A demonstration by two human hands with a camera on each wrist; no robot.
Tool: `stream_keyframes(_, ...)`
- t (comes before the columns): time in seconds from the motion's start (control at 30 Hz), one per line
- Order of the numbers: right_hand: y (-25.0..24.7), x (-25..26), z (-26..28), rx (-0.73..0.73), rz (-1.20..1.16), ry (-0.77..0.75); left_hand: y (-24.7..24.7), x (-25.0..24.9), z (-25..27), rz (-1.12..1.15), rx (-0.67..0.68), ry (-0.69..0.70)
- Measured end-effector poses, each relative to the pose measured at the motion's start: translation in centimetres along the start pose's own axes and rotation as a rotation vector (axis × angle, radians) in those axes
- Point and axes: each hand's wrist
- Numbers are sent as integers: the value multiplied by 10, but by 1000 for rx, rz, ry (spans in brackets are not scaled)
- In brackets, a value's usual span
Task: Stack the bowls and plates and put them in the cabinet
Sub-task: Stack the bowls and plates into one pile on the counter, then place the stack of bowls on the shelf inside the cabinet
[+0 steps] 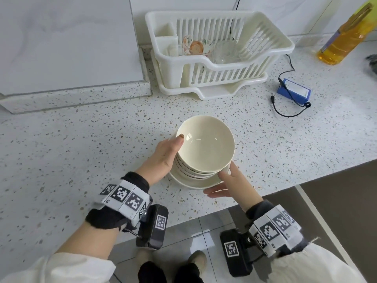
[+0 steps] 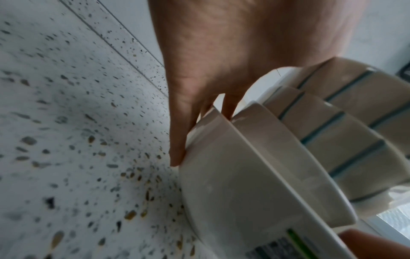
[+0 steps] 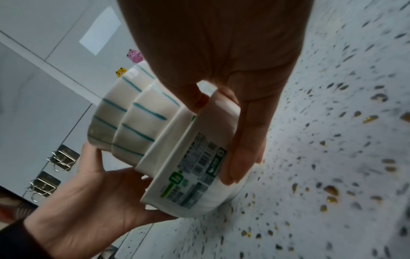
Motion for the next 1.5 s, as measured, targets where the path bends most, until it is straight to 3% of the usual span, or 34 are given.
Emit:
stream_keyframes(0.43, -17, -32, 35, -43, 0, -43, 40, 0, 34, 25, -34, -41)
stream_keyframes(0.73, -22, -94, 116, -237, -145, -18, 93, -5, 69, 49, 172, 35)
stream_keyframes(1.07, -60, -182, 201, -441, -234, 66, 198, 11, 91, 13, 403, 37)
stream_keyframes(1.27, -88, -233, 192, -402, -270, 89, 247, 36, 86, 28, 363, -7)
stream_keyframes(1.5, -100, -301, 132, -345, -244, 115, 282, 132, 63, 24, 357, -175)
Point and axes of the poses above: each hand's wrist, its own z-axis away from the middle knuckle, its own y-axis out of the palm, x = y × z, and after that the axes turned 2 degrees about x, right-handed
